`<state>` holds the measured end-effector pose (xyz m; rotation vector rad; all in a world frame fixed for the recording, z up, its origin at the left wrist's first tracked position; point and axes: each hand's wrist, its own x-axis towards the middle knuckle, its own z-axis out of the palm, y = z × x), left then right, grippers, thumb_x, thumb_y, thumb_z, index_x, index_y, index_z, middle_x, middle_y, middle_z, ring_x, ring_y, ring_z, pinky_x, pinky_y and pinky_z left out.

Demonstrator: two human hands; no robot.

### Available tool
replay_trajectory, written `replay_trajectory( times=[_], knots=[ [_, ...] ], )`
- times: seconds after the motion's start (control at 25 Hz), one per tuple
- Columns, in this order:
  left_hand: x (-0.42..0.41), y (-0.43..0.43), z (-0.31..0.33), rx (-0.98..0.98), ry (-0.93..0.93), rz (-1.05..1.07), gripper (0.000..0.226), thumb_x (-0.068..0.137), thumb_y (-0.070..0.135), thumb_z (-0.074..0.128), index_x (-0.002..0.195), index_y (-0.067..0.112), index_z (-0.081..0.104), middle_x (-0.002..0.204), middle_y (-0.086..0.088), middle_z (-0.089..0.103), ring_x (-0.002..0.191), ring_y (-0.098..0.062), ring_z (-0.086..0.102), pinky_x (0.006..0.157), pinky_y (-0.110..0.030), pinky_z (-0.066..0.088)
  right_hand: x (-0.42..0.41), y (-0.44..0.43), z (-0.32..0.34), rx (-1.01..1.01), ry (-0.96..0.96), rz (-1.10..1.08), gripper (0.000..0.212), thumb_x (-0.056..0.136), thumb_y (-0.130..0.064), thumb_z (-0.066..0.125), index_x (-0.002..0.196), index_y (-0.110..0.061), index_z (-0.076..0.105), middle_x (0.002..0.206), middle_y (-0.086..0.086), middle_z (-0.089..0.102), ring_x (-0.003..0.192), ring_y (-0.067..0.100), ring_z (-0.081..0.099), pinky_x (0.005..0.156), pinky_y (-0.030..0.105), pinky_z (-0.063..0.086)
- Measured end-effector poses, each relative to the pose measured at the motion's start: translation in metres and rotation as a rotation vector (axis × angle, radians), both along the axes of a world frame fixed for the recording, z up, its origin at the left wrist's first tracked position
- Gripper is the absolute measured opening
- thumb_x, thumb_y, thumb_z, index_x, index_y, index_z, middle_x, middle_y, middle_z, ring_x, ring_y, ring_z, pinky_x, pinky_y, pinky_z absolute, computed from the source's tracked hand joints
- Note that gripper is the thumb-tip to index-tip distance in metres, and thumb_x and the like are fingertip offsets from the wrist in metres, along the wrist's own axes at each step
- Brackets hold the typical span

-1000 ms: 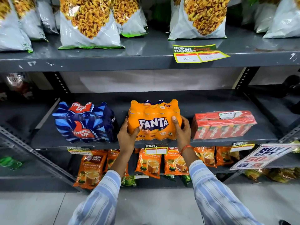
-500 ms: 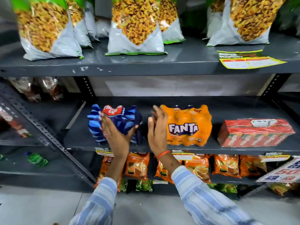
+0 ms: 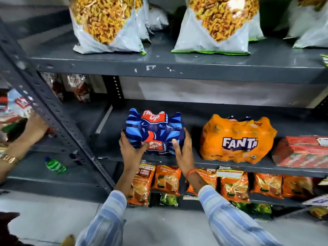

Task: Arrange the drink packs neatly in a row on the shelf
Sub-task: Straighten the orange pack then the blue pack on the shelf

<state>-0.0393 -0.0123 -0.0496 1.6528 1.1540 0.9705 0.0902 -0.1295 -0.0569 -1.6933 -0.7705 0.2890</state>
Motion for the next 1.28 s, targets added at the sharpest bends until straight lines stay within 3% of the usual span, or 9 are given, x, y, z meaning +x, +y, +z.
replay_trajectory(
  times=[0.12,0.32,0.48,0.6,0.76,0.96,1.08,1.28],
  knots=[
    [-0.003,0.002,0.001,0.003,-0.012,-0.002,0.102,0.065,0.022,0.085,0.145,0.012,0.023,0.141,-0.017,0.038,0.13,-0.032,0.042,0.108,-0.054,0.039,-0.001,0.002,-0.001,0.006,0.0,0.007,0.057,0.095,-0.027,0.049,0.146,-0.015,0.024,0.15,0.008,0.031,0.137,0.019,0.034,0.108,0.027,0.035],
    [-0.004,-0.001,0.0,0.006,0.008,-0.006,0.101,0.068,0.027,0.082,0.146,0.013,0.02,0.143,-0.016,0.036,0.131,-0.03,0.043,0.105,-0.052,0.043,-0.002,-0.001,0.002,0.01,0.041,0.015,0.056,0.095,-0.03,0.048,0.145,-0.02,0.024,0.149,0.007,0.033,0.136,0.019,0.038,0.1,0.032,0.049],
    [-0.005,-0.006,0.0,0.015,0.002,0.015,0.099,0.068,0.027,0.081,0.146,0.012,0.021,0.142,-0.017,0.038,0.13,-0.031,0.045,0.1,-0.05,0.047,-0.001,-0.004,0.002,0.01,0.037,0.02,0.056,0.095,-0.031,0.047,0.145,-0.021,0.024,0.15,0.005,0.033,0.135,0.018,0.039,0.096,0.024,0.048],
    [-0.004,-0.008,-0.002,0.012,0.047,0.02,0.102,0.07,0.033,0.079,0.148,0.013,0.016,0.146,-0.017,0.034,0.133,-0.033,0.041,0.103,-0.054,0.043,0.0,-0.006,0.002,0.003,0.056,0.035,0.056,0.095,-0.032,0.047,0.145,-0.022,0.024,0.15,0.004,0.033,0.135,0.015,0.039,0.089,0.009,0.045],
    [-0.004,-0.01,0.0,0.011,0.056,-0.014,0.107,0.072,0.034,0.077,0.149,0.013,0.006,0.151,-0.016,0.027,0.138,-0.033,0.035,0.108,-0.054,0.038,0.001,-0.007,0.0,-0.002,0.04,0.029,0.056,0.095,-0.033,0.048,0.144,-0.019,0.025,0.148,0.005,0.035,0.134,0.016,0.04,0.089,0.007,0.043],
    [-0.001,-0.015,0.01,-0.023,0.069,0.0,0.105,0.074,0.026,0.078,0.149,0.008,0.007,0.15,-0.018,0.028,0.138,-0.033,0.035,0.108,-0.051,0.039,0.004,-0.008,0.0,-0.019,0.015,0.036,0.056,0.095,-0.034,0.046,0.144,-0.017,0.026,0.148,0.006,0.035,0.127,0.007,0.038,0.074,-0.011,0.036],
    [0.003,-0.022,0.015,-0.006,0.105,0.007,0.102,0.074,0.025,0.077,0.148,0.006,0.009,0.149,-0.019,0.03,0.136,-0.034,0.037,0.108,-0.051,0.04,0.008,-0.012,0.004,0.003,0.012,0.039,0.056,0.095,-0.034,0.047,0.144,-0.015,0.027,0.147,0.009,0.035,0.129,0.011,0.039,0.077,-0.005,0.04],
    [0.004,-0.027,0.026,-0.047,0.173,-0.009,0.107,0.075,0.025,0.077,0.149,0.006,0.001,0.152,-0.02,0.025,0.138,-0.036,0.034,0.11,-0.049,0.035,0.011,-0.025,0.014,-0.067,0.008,0.1,0.061,0.092,-0.034,0.052,0.144,-0.011,0.027,0.147,0.012,0.035,0.134,0.021,0.039,0.101,0.024,0.041]
  ],
)
